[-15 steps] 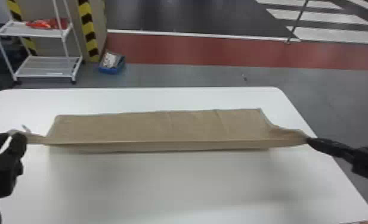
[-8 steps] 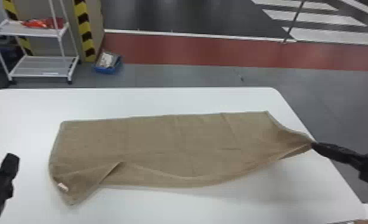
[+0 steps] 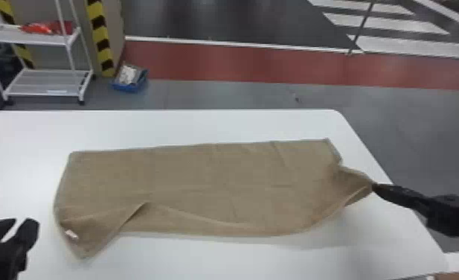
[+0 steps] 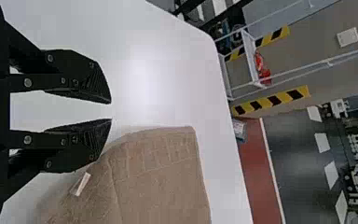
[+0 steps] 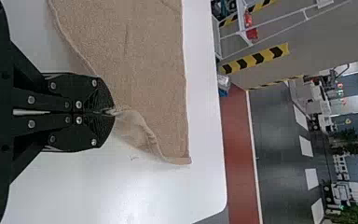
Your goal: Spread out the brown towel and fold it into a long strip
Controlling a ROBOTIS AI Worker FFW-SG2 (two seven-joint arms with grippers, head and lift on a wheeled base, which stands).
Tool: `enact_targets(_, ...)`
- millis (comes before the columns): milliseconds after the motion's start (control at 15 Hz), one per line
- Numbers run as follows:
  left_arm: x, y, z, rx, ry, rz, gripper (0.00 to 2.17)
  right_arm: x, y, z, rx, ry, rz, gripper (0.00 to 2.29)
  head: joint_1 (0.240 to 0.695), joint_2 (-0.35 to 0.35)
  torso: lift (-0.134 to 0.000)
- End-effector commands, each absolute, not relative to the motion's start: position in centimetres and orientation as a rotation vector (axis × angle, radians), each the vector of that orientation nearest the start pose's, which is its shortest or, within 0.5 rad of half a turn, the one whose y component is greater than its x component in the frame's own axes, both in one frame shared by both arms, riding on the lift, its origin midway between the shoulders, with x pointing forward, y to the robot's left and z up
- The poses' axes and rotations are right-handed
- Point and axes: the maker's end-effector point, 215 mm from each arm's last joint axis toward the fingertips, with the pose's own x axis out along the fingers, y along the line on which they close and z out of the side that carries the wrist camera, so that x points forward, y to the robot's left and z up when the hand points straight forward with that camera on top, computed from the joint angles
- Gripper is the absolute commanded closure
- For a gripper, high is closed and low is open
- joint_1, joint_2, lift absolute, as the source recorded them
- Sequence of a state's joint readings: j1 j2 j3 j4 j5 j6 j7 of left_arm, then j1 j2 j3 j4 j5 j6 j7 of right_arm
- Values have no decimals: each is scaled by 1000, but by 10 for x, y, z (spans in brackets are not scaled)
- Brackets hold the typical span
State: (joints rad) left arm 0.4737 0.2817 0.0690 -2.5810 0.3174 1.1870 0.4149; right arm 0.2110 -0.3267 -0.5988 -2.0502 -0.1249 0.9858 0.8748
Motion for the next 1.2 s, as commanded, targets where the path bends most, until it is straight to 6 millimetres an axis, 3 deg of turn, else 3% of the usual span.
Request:
enact_targets(0, 375, 282, -372, 139, 656, 121, 859, 431, -427, -363, 116, 588, 293, 1362, 695, -175, -125)
enact_targets(133, 377, 261, -378, 69, 652, 65, 451, 432, -423, -369, 117, 601, 299, 1362, 695, -188, -125)
enact_targets(333, 372, 251, -389, 53, 669, 48, 434, 435, -418, -371, 117, 600, 303, 1359, 695, -224, -125)
enact_targets(600, 363, 250, -403, 57, 702, 53, 437, 436, -416, -375, 109, 607, 304, 1359, 695, -229, -125)
enact_targets(867, 357, 237, -419, 21, 743, 17, 437, 437, -414, -376, 102, 608, 307, 1362, 695, -235, -125)
enact_targets(1133, 361, 231, -438, -5, 763, 12, 437, 436, -414, -376, 103, 611, 307, 1359, 695, -255, -125)
